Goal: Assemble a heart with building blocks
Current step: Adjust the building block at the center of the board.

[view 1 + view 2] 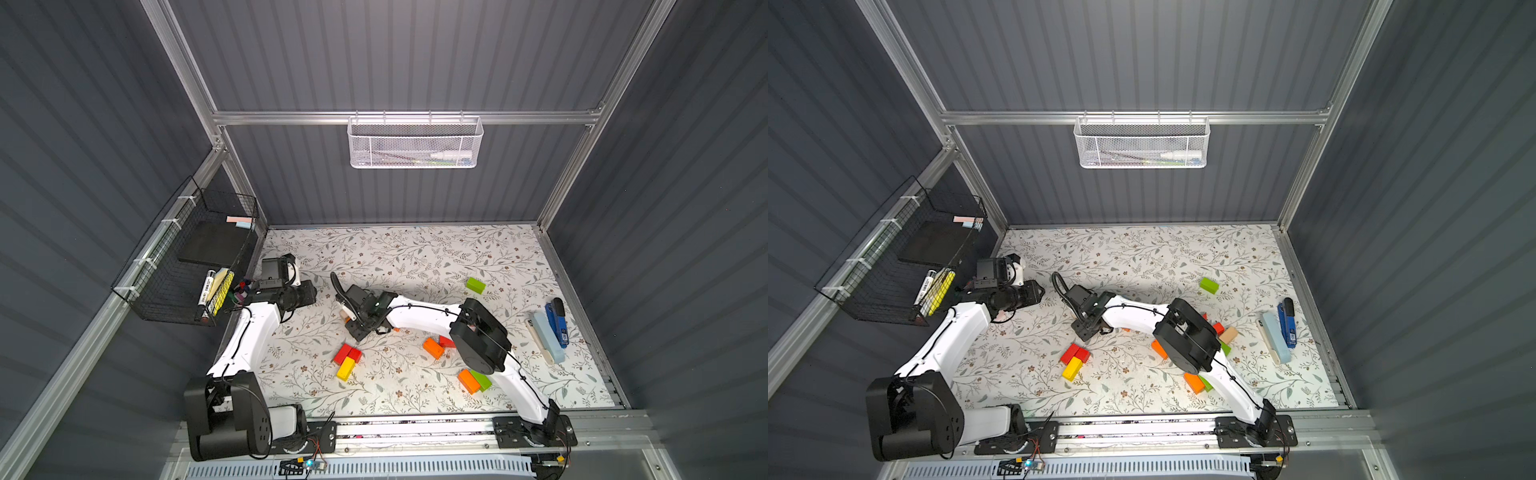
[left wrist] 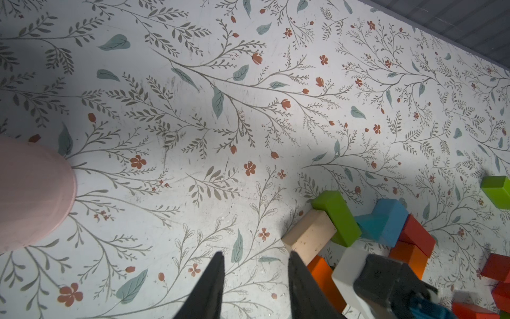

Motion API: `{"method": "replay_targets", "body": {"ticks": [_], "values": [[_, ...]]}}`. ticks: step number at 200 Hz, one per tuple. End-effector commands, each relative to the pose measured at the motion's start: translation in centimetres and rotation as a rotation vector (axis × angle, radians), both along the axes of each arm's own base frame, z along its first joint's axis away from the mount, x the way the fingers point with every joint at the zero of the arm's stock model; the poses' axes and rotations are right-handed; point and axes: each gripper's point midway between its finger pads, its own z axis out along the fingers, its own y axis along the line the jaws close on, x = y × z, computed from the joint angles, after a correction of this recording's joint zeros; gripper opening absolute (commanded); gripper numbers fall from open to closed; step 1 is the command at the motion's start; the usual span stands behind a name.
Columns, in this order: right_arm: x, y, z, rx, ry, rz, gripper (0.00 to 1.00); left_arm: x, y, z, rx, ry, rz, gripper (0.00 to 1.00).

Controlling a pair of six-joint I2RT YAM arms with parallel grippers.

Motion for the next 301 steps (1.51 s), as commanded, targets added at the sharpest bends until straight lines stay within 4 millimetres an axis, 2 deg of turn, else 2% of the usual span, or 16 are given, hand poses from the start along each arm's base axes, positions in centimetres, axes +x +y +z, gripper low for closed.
{"method": "replay_targets", "body": {"ticks": [1, 165, 301], "values": [[0.06, -0.01, 0.42, -0.013, -0.022, 0.000, 0.34, -0.07, -0.14, 0.23, -0.003, -0.018, -0.010, 0.40], [0.37, 0.31, -0.04, -0.028, -0.024, 0.004, 0.34, -0.10, -0.19, 0.34, -0.005, -0.022, -0.013, 0.40], [0.95, 0.42, 0.05, -0.037, -0.045, -0.003, 0.40, -0.08, -0.27, 0.42, -0.006, -0.025, -0.018, 0.40]]}}
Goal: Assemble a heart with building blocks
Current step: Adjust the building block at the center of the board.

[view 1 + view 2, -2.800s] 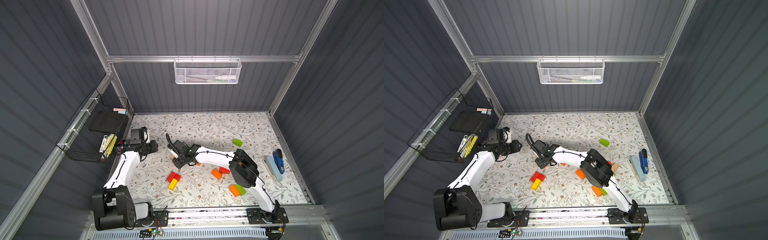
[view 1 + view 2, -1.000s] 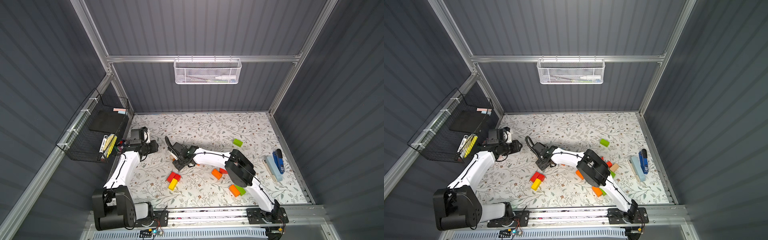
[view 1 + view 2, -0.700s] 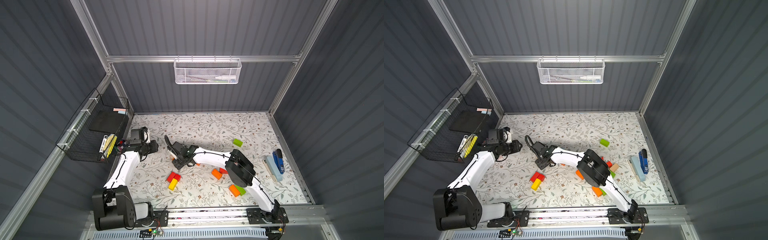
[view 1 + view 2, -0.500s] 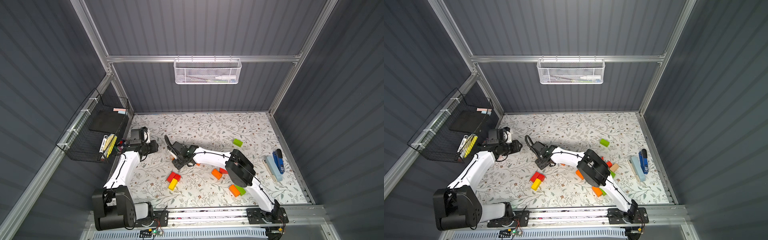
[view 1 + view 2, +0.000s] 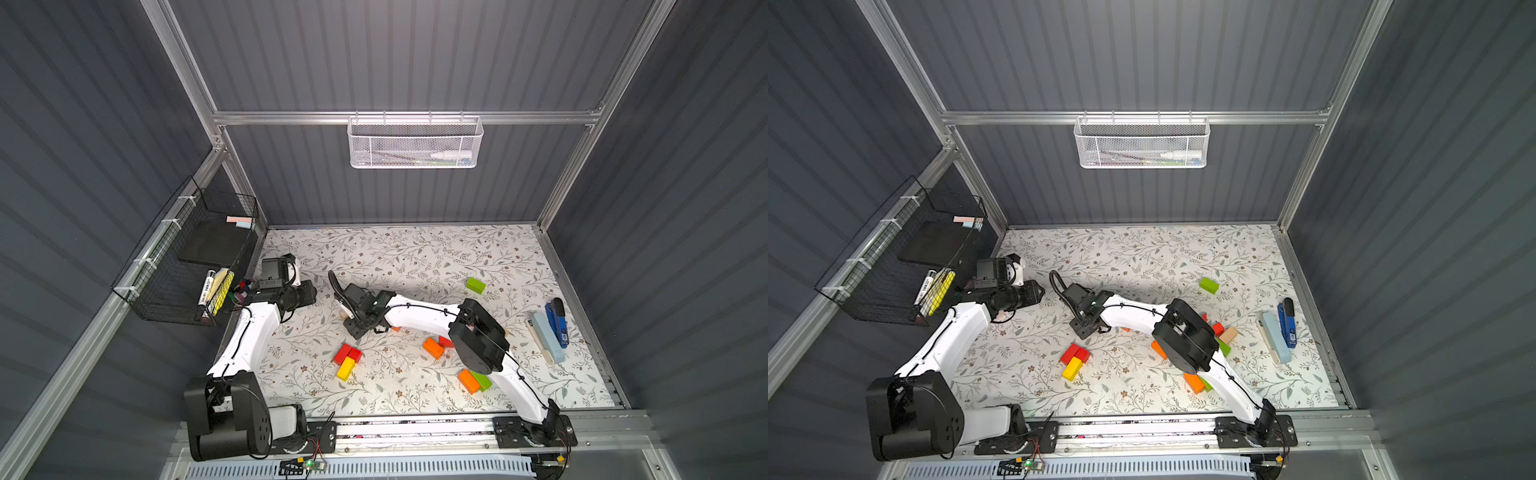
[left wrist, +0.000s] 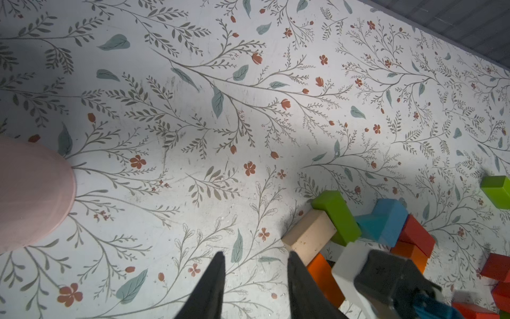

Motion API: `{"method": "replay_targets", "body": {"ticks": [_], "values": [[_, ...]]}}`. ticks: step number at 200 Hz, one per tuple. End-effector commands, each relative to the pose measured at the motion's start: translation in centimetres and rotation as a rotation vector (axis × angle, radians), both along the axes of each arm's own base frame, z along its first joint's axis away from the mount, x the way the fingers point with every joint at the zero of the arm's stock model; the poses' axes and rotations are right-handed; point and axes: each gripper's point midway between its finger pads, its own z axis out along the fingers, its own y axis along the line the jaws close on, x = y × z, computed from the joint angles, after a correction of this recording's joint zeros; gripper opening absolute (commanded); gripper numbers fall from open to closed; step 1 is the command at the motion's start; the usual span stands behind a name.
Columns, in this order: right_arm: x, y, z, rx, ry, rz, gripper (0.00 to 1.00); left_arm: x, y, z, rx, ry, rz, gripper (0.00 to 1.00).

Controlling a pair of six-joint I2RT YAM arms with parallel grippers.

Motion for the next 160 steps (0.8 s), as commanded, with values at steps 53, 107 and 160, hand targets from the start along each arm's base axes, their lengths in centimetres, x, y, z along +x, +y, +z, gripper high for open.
{"method": "replay_targets", "body": {"ticks": [53, 107, 160], "values": [[-0.5, -1.0, 2.9, -0.004, -0.032, 0.028, 0.57, -0.1, -0.1, 0.7, 0.010, -0.032, -0.017, 0.43], [-4.6, -3.2, 6.6, 0.045, -0.013, 0.098, 0.60, -0.1, -0.4, 1.3, 0.010, -0.053, -0.043, 0.56], [-8.8, -6.3, 8.2, 0.158, 0.082, 0.006, 0.60, -1.5, -2.7, 2.1, -0.004, -0.052, -0.157, 0.69]]}}
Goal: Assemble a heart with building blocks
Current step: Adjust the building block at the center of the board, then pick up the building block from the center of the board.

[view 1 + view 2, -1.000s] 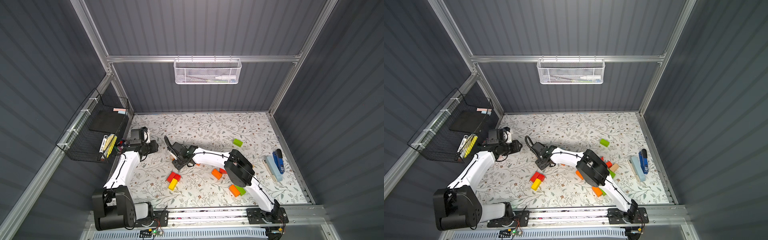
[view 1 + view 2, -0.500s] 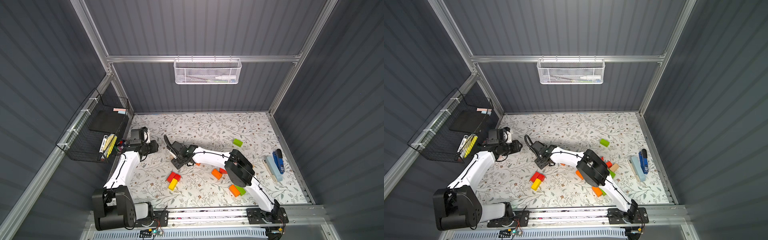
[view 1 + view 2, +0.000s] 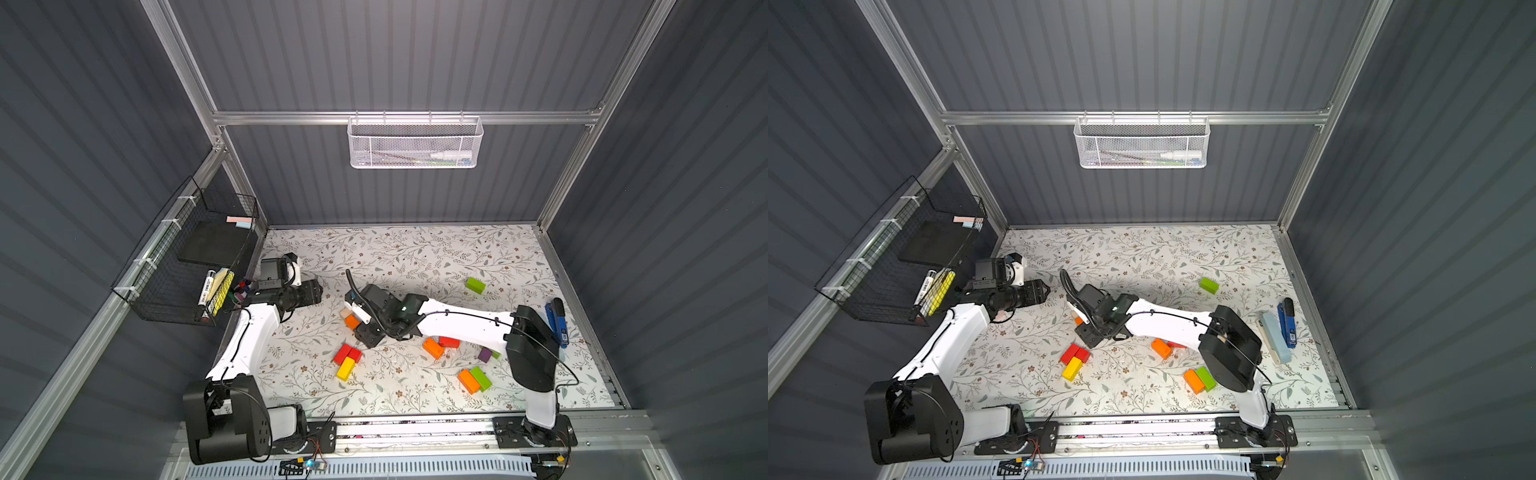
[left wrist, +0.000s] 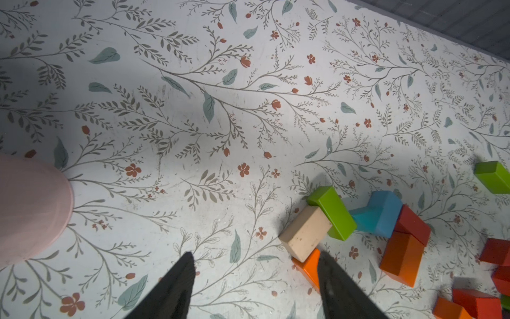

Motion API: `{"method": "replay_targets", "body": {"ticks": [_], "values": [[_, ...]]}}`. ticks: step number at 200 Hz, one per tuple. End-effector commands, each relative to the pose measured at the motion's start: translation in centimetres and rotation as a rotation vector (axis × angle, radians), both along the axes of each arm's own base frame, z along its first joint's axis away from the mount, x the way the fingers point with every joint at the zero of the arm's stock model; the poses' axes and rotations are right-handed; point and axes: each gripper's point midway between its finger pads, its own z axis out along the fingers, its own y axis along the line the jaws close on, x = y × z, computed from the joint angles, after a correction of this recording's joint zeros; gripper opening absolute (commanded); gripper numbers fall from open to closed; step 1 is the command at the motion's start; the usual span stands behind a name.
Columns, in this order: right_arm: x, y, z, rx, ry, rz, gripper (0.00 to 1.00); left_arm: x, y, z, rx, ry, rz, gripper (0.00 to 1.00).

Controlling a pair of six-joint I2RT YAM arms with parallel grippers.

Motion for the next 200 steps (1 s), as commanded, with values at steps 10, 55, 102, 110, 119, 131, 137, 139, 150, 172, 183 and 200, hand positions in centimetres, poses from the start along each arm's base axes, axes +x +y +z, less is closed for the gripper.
{"method": "replay_targets", "body": {"ticks": [10, 55, 102, 110, 119, 131, 137, 139, 150, 172, 183, 200], "values": [[-2.4, -2.2, 0.2, 0.068, 0.086, -0.067, 0.59, -2.4, -3.6, 0.9, 0.006, 0.011, -0.087, 0.68], [-5.0, -6.5, 0.2, 0.099, 0.130, -0.110, 0.60, -5.9, -5.7, -0.7, -0.073, 0.133, -0.046, 0.69], [-5.1, -9.9, 0.5, 0.088, 0.072, -0.162, 0.60, -11.4, -11.5, -4.9, -0.012, 0.348, -0.092, 0.78], [-5.1, -10.2, 0.6, 0.091, 0.066, -0.168, 0.60, -12.4, -12.1, -5.7, -0.004, 0.378, -0.092, 0.78], [-5.1, -10.4, 0.6, 0.094, 0.062, -0.173, 0.60, -13.4, -12.7, -6.1, -0.001, 0.389, -0.081, 0.78], [-5.2, -10.7, 0.5, 0.097, 0.060, -0.178, 0.60, -14.7, -12.9, -6.5, 0.024, 0.401, -0.069, 0.79], [-5.2, -10.9, 0.5, 0.098, 0.060, -0.184, 0.60, -15.3, -12.6, -6.8, 0.054, 0.415, -0.060, 0.80], [-5.2, -10.9, 0.5, 0.100, 0.058, -0.182, 0.60, -15.5, -12.4, -6.9, 0.067, 0.419, -0.053, 0.80], [-5.2, -11.1, 0.3, 0.102, 0.058, -0.187, 0.60, -16.5, -12.0, -7.2, 0.122, 0.437, -0.044, 0.84], [-5.4, -11.5, 0.0, 0.095, 0.060, -0.193, 0.61, -17.9, -11.4, -7.6, 0.184, 0.476, -0.024, 0.87], [-5.4, -11.7, 0.0, 0.096, 0.057, -0.195, 0.61, -18.7, -11.4, -8.3, 0.198, 0.504, -0.022, 0.88], [-5.3, -12.1, 0.1, 0.096, 0.043, -0.205, 0.61, -19.5, -11.6, -9.2, 0.186, 0.537, -0.016, 0.87]]}}
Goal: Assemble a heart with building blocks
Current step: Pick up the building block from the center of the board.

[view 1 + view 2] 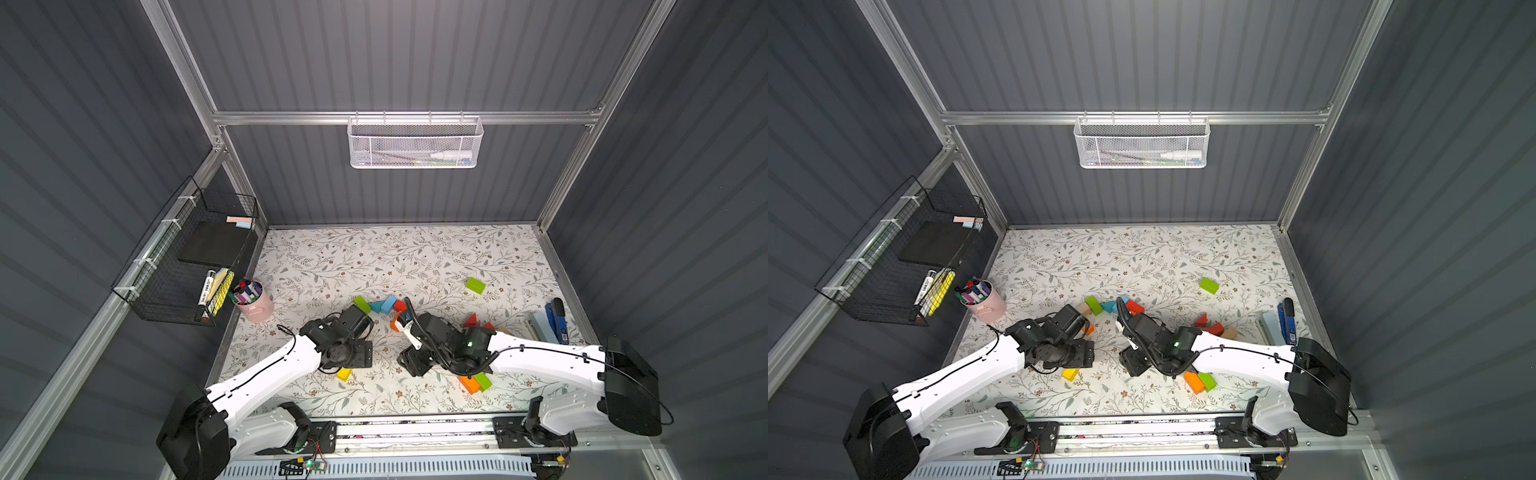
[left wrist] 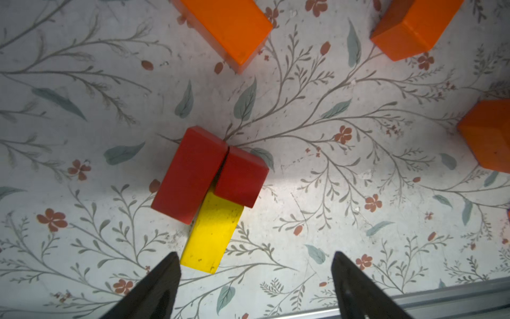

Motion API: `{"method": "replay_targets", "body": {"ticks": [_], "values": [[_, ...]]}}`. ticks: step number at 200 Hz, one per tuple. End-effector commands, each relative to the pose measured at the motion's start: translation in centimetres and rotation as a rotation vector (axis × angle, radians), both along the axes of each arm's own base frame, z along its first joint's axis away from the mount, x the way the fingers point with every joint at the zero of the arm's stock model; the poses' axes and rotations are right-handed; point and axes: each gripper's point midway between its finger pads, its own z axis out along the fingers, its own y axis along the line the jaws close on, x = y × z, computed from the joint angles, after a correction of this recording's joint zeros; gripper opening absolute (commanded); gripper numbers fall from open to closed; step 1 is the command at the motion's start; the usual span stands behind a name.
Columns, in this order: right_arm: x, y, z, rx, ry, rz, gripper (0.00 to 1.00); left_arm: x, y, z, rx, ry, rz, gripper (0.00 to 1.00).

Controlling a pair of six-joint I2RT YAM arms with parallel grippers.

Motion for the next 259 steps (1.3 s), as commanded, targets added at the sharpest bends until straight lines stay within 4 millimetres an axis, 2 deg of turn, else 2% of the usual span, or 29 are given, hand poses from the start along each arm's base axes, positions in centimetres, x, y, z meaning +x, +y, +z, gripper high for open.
{"method": "replay_targets", "body": {"ticks": [1, 20, 58, 96, 111, 117, 143, 161, 191, 200, 220, 236, 249, 255, 259], "values": [[0.5, -0.6, 0.5, 0.011, -0.023, -0.036, 0.61, -1.8, 1.7, -1.5, 0.071, 0.065, 0.074, 0.87], [0.6, -0.9, 0.6, 0.017, -0.031, -0.045, 0.61, -2.3, 1.5, -2.8, 0.082, 0.104, 0.066, 0.86], [0.5, -1.3, 0.7, 0.030, -0.033, -0.051, 0.61, -0.9, 0.1, -3.3, 0.069, 0.097, 0.054, 0.83], [0.7, -2.1, 1.0, 0.037, -0.045, -0.067, 0.61, -0.4, 0.6, -4.9, 0.153, 0.119, 0.033, 0.83], [0.8, -2.3, 1.0, 0.042, -0.042, -0.077, 0.61, -0.1, 0.1, -5.1, 0.142, 0.116, 0.020, 0.82], [0.8, -2.4, 0.8, 0.042, -0.041, -0.080, 0.61, 0.0, 0.0, -5.3, 0.137, 0.116, 0.017, 0.80], [0.9, -2.6, 0.6, 0.039, -0.032, -0.092, 0.61, 0.1, -0.5, -5.5, 0.119, 0.113, 0.011, 0.58], [0.9, -2.5, 0.4, 0.038, -0.026, -0.090, 0.60, 0.2, -0.5, -5.2, 0.118, 0.104, 0.003, 0.53], [1.0, -2.2, 0.2, 0.033, -0.016, -0.082, 0.61, 0.3, -0.7, -4.8, 0.114, 0.096, -0.020, 0.38], [0.9, -2.1, 0.1, 0.034, -0.007, -0.076, 0.62, 0.2, -0.9, -4.6, 0.104, 0.092, -0.039, 0.29], [0.5, -1.6, 0.5, 0.067, 0.000, -0.027, 0.68, 0.1, -1.5, -3.7, 0.085, 0.077, -0.071, 0.17], [-0.1, -1.3, 1.3, 0.119, 0.002, 0.026, 0.73, 0.3, -2.5, -2.2, 0.047, 0.053, -0.118, 0.17], [-0.6, -1.5, 2.4, 0.154, -0.015, 0.064, 0.87, 0.5, -3.5, -1.0, 0.014, 0.036, -0.157, 0.18], [-0.7, -1.8, 2.3, 0.146, -0.008, 0.069, 0.94, 0.7, -4.0, -0.4, -0.004, 0.027, -0.184, 0.19], [-0.7, -2.1, 3.2, 0.168, -0.027, 0.073, 0.97, 0.8, -4.5, -0.1, -0.018, 0.019, -0.210, 0.20]]}}
